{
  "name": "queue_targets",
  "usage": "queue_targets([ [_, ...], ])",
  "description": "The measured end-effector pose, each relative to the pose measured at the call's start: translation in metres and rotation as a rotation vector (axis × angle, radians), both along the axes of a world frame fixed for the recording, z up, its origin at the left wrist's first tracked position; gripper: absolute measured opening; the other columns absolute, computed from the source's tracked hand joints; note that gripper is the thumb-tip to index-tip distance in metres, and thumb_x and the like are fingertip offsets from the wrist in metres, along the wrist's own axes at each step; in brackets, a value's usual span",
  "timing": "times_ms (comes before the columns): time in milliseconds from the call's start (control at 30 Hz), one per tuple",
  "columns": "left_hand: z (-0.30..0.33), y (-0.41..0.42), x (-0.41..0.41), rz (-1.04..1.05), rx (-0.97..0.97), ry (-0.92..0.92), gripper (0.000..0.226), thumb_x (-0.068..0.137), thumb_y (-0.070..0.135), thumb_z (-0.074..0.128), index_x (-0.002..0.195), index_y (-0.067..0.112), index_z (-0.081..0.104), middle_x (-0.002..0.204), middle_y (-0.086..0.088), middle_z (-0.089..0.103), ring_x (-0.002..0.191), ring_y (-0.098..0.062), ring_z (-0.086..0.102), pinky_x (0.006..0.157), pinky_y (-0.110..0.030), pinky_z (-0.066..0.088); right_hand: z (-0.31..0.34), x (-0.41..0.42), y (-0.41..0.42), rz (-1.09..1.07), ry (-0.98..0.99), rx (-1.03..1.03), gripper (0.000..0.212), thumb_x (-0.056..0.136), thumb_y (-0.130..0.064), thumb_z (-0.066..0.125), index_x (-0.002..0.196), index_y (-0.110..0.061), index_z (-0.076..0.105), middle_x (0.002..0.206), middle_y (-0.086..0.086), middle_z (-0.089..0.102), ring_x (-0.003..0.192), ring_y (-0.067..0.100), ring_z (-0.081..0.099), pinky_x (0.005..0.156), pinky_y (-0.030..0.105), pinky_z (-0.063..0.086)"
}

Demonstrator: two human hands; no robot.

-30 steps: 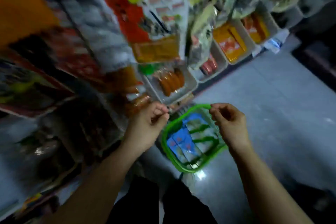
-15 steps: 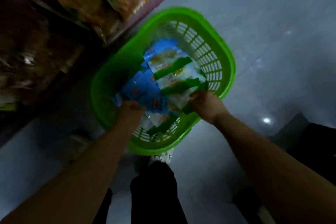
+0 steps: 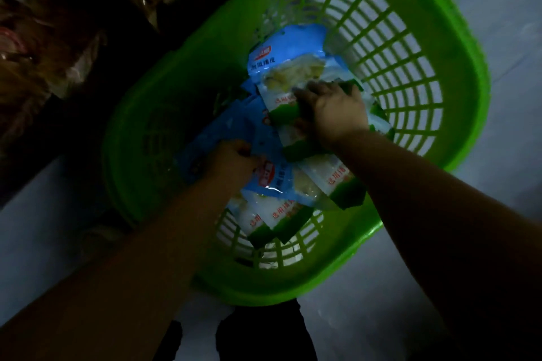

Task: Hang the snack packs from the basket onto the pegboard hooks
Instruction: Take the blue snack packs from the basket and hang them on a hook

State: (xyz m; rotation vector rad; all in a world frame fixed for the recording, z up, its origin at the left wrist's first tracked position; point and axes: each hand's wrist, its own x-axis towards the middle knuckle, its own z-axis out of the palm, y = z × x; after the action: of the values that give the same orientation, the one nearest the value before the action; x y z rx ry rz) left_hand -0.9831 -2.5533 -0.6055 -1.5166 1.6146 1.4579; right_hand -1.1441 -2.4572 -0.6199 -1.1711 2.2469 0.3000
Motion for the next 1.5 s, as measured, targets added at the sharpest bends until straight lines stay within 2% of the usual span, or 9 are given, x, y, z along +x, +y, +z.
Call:
queue_targets([
  [267, 0.021, -0.034, 0.009, 0.301, -0.149, 0.041, 0.016, 0.093, 0.023, 0.055, 0.107, 0.02, 0.047, 0.115, -0.012, 0.055, 0.099, -0.029, 0.06, 0.071, -0.039, 0.052, 0.05, 0.025, 0.048, 0.074, -0.11, -0.132, 0.034, 0.092, -0.039, 0.048, 0.122, -0.028, 0.062, 0.129, 0.008, 0.056, 0.129, 0.027, 0.039, 0.114, 0.042, 0.016],
  [433, 0.02, -0.029, 0.026, 0.391, -0.186, 0.072, 0.022, 0.094, 0.029, 0.053, 0.115, 0.021, 0.049, 0.096, 0.002, 0.053, 0.072, -0.007, 0.051, 0.055, -0.024, 0.041, 0.059, 0.056, 0.055, -0.235, -0.485, 0.024, 0.092, 0.062, -0.087, 0.017, 0.122, -0.031, 0.058, 0.135, 0.0, 0.042, 0.128, 0.018, 0.037, 0.103, 0.039, 0.04],
  [567, 0.019, -0.027, 0.034, 0.412, -0.109, 0.077, 0.018, 0.094, 0.029, 0.054, 0.109, 0.02, 0.052, 0.083, 0.011, 0.052, 0.069, -0.002, 0.052, 0.047, -0.018, 0.042, 0.032, 0.041, 0.025, -0.653, -0.172, -0.156, 0.06, 0.083, -0.053, 0.06, 0.123, -0.009, 0.05, 0.126, 0.015, 0.048, 0.115, 0.032, 0.05, 0.094, 0.042, 0.043],
  [733, 0.025, -0.033, 0.039, 0.43, 0.03, 0.119, 0.017, 0.09, 0.028, 0.058, 0.104, 0.018, 0.061, 0.095, 0.0, 0.064, 0.084, -0.016, 0.063, 0.068, -0.03, 0.051, 0.012, 0.025, 0.013, -0.89, -0.182, -0.135, 0.126, 0.058, -0.034, 0.088, 0.15, -0.015, 0.005, 0.147, 0.016, 0.029, 0.136, 0.036, 0.027, 0.111, 0.048, 0.025],
  [867, 0.032, -0.029, 0.04, 0.378, -0.026, 0.15, 0.022, 0.092, 0.029, 0.057, 0.112, 0.021, 0.058, 0.101, 0.002, 0.06, 0.089, -0.014, 0.059, 0.069, -0.025, 0.047, 0.02, 0.016, 0.027, -1.074, -0.238, -0.273, 0.067, 0.071, -0.028, 0.081, 0.128, -0.01, 0.05, 0.124, 0.012, 0.06, 0.118, 0.03, 0.056, 0.101, 0.048, 0.044],
  [1000, 0.065, -0.019, 0.048, 0.361, -0.038, 0.171, 0.017, 0.092, 0.023, 0.056, 0.107, 0.017, 0.057, 0.109, -0.007, 0.06, 0.102, -0.026, 0.059, 0.085, -0.039, 0.049, 0.071, 0.04, 0.047, -1.288, -0.54, -0.621, 0.025, 0.079, -0.011, 0.074, 0.104, -0.007, 0.067, 0.097, 0.005, 0.07, 0.083, 0.008, 0.069, 0.075, 0.019, 0.056],
  [1167, 0.176, -0.004, 0.061, 0.3, -0.168, 0.252, 0.023, 0.09, 0.013, 0.059, 0.072, 0.024, 0.052, 0.072, 0.007, 0.057, 0.069, -0.004, 0.057, 0.068, -0.018, 0.046, 0.191, 0.093, 0.064, -1.203, -0.622, -0.656, 0.02, 0.08, -0.009, 0.073, 0.068, -0.017, 0.058, 0.062, -0.005, 0.061, 0.052, -0.003, 0.052, 0.05, 0.009, 0.042],
  [1300, 0.316, -0.011, 0.066, 0.279, -0.301, 0.338, 0.026, 0.091, 0.011, 0.058, 0.07, 0.024, 0.05, 0.069, 0.008, 0.054, 0.051, 0.015, 0.052, 0.053, -0.003, 0.039, 0.324, 0.105, 0.041, -1.161, -0.682, -0.736, 0.022, 0.086, -0.011, 0.067, 0.07, -0.026, 0.062, 0.056, -0.015, 0.065, 0.054, -0.006, 0.057, 0.056, 0.013, 0.047],
  [1500, 0.541, -0.035, 0.1, 0.351, -0.521, 0.571, 0.02, 0.09, 0.012, 0.061, 0.082, 0.029, 0.058, 0.082, 0.017, 0.062, 0.07, 0.012, 0.06, 0.062, -0.005, 0.047, 0.538, 0.093, -0.006, -0.959, -0.708, -0.893, 0.007, 0.087, -0.02, 0.067, 0.084, -0.015, 0.07, 0.068, -0.011, 0.068, 0.062, 0.003, 0.063, 0.067, 0.025, 0.052],
])
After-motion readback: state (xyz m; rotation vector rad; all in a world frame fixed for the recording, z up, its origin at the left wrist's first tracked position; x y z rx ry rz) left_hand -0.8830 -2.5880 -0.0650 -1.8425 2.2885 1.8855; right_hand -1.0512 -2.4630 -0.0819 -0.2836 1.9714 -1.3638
